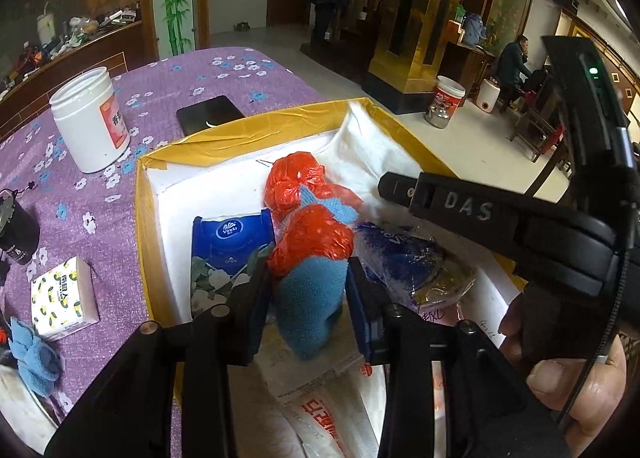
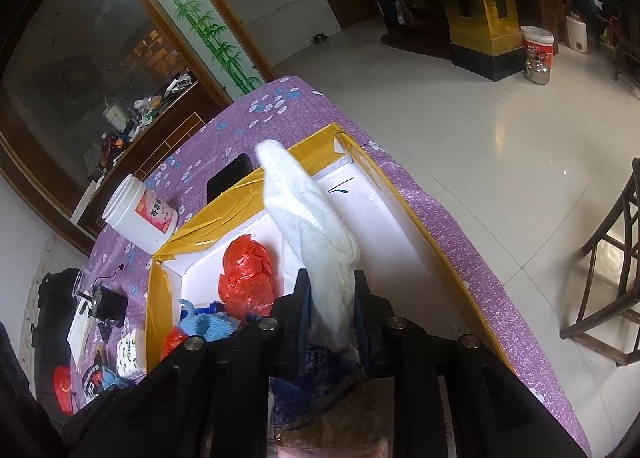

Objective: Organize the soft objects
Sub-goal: 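Lower both items into the tray and open both grippers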

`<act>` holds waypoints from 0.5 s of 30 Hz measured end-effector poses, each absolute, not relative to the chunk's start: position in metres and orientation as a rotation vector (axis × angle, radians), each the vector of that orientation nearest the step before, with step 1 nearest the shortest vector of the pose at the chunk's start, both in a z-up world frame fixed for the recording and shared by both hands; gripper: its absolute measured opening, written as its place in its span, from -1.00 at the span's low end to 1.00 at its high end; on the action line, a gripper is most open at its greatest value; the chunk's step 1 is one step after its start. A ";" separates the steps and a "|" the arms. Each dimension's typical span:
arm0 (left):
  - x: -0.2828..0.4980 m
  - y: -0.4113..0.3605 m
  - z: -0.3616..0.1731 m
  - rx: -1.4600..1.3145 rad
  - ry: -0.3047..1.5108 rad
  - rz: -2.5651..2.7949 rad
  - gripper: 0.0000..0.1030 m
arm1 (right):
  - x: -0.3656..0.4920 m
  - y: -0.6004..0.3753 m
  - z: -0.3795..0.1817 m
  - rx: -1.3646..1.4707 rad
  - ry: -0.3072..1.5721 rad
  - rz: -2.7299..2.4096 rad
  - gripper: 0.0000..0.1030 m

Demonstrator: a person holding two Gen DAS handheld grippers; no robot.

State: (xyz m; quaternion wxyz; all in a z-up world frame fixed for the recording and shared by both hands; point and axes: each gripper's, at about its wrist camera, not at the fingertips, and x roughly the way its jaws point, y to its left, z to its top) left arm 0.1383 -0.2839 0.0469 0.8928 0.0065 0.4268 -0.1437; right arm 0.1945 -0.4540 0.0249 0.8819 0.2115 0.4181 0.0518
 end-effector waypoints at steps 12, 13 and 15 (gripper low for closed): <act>0.122 -0.276 0.064 0.004 0.835 -0.313 0.16 | 0.161 -0.464 0.053 0.474 0.778 0.127 -0.29; 0.120 -0.276 0.065 0.007 0.831 -0.313 0.16 | 0.156 -0.464 0.056 0.480 0.769 0.136 -0.27; 0.115 -0.274 0.068 0.014 0.826 -0.315 0.16 | 0.147 -0.465 0.060 0.493 0.754 0.151 -0.24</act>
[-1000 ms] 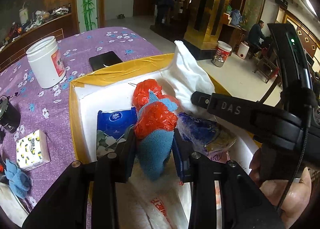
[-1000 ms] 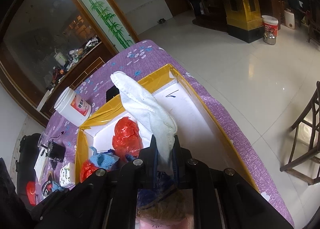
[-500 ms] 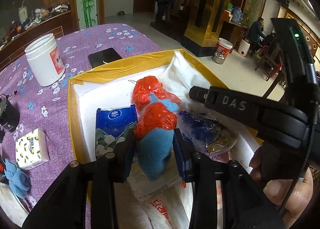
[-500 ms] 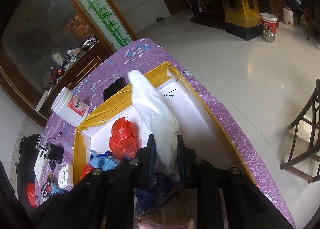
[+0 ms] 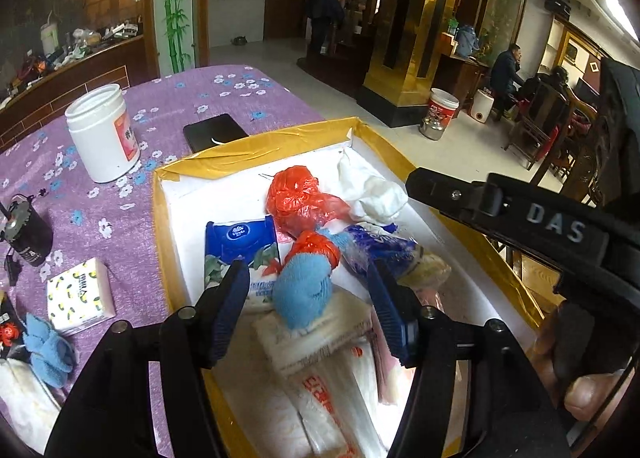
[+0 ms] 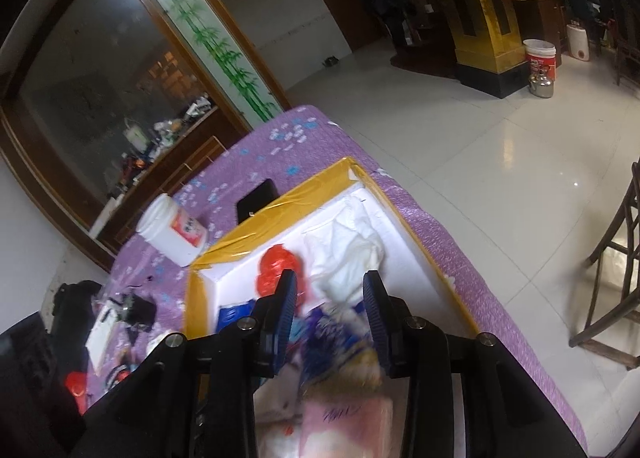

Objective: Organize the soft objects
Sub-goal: 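Lower both items into the tray and open both grippers, then move both grippers away from the tray back to the items on the table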

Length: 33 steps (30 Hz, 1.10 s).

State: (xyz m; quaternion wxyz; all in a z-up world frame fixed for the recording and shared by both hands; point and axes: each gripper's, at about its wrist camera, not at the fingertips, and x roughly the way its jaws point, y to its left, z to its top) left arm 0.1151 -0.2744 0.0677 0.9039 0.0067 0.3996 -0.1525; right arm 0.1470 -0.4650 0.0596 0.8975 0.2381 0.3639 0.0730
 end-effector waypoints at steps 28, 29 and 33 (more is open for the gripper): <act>0.003 -0.113 0.077 -0.033 0.735 -0.195 0.16 | 0.063 -0.366 0.079 0.389 0.750 0.396 -0.11; -0.002 -0.095 0.073 -0.064 0.737 -0.173 0.16 | 0.061 -0.359 0.079 0.378 0.753 0.407 -0.11; -0.017 -0.035 0.059 -0.172 0.748 -0.104 0.16 | 0.053 -0.318 0.074 0.310 0.785 0.478 -0.09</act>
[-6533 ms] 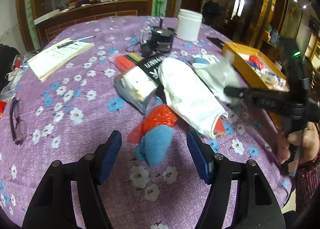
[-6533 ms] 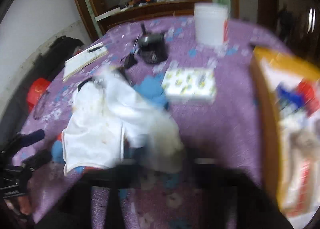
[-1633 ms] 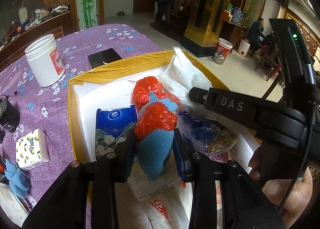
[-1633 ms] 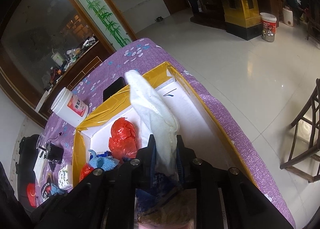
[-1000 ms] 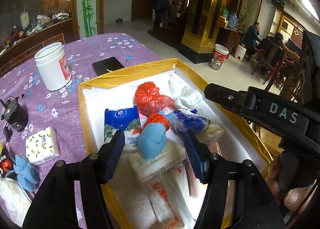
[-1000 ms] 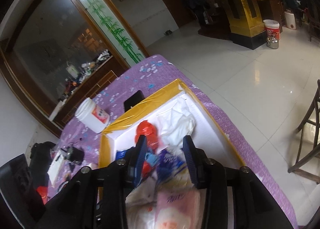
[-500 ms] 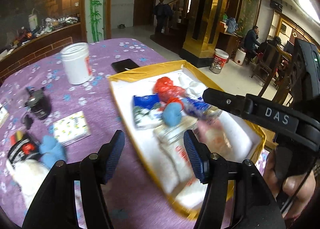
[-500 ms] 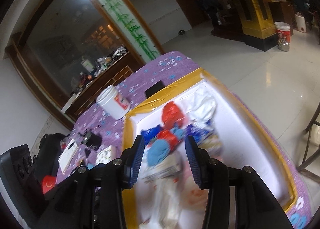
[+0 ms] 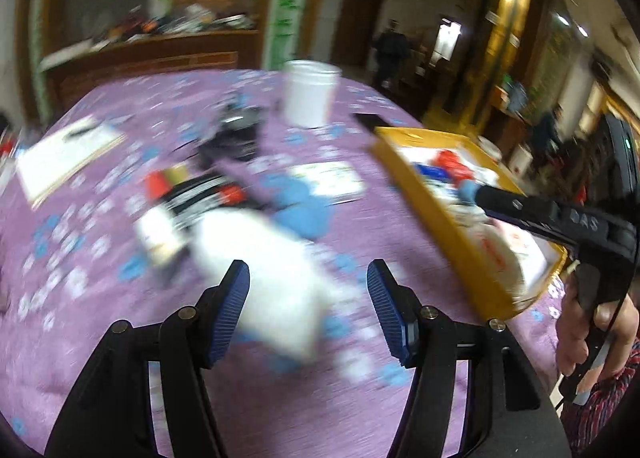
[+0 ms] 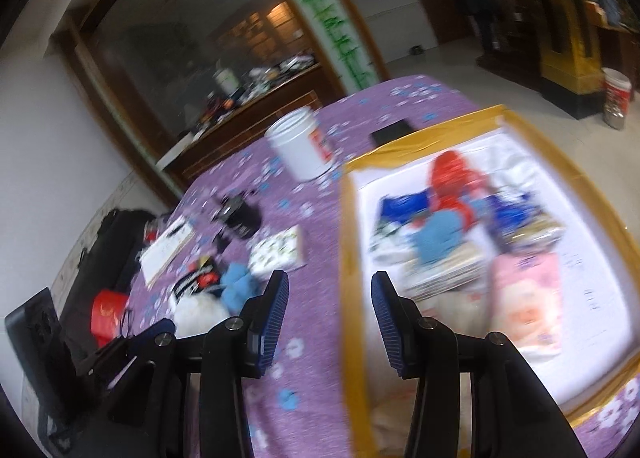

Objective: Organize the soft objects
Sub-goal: 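Move both grippers away from the tray back to the items on the table, then grasp the white cloth on the table with the right gripper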

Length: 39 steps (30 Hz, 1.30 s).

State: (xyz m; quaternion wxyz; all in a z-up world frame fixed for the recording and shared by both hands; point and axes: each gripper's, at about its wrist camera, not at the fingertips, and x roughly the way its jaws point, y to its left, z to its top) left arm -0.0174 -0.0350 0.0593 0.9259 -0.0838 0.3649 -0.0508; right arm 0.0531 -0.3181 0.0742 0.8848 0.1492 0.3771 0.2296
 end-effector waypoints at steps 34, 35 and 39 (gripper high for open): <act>-0.015 0.044 0.017 -0.411 0.778 -0.046 0.16 | 0.028 -0.196 0.051 0.060 0.726 0.691 -0.85; -0.013 0.033 0.019 -0.385 0.794 -0.061 0.17 | 0.025 -0.206 0.051 0.066 0.714 0.663 -0.85; -0.007 -0.005 0.023 -0.318 0.845 -0.109 0.47 | 0.025 -0.227 0.038 0.081 0.723 0.588 -0.84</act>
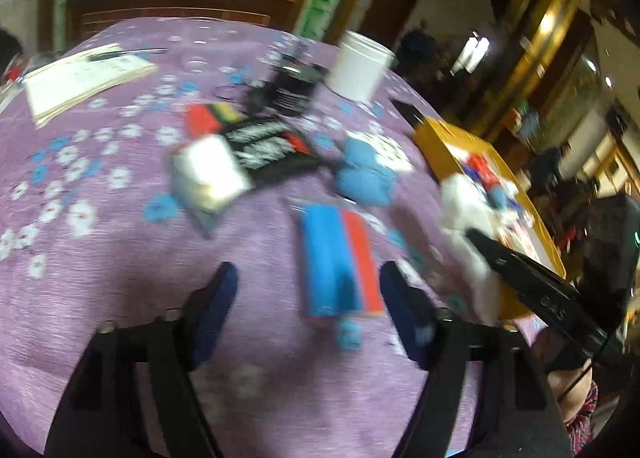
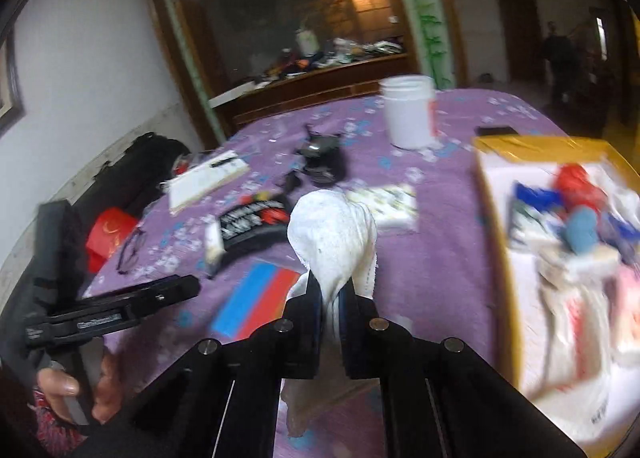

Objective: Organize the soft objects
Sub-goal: 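Grasp the white cloth on the table with the right gripper, then grasp the blue-and-red sponge pack with the left gripper while the right holds the cloth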

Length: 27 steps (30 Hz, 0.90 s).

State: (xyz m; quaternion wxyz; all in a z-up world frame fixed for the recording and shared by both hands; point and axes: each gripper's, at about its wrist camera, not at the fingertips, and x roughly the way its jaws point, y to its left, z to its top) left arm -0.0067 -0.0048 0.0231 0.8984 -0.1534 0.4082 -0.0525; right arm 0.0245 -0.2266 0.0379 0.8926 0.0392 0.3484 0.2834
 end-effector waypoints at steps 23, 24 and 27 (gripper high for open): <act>0.018 -0.028 0.010 -0.229 0.865 -0.026 -0.18 | 0.045 -0.253 0.016 0.292 0.816 0.653 -0.84; 0.014 -0.027 0.016 -0.227 0.821 -0.019 -0.18 | 0.046 -0.255 0.015 0.313 0.815 0.662 -0.84; 0.002 -0.029 0.032 -0.206 0.710 0.005 -0.18 | 0.045 -0.257 0.016 0.336 0.802 0.676 -0.84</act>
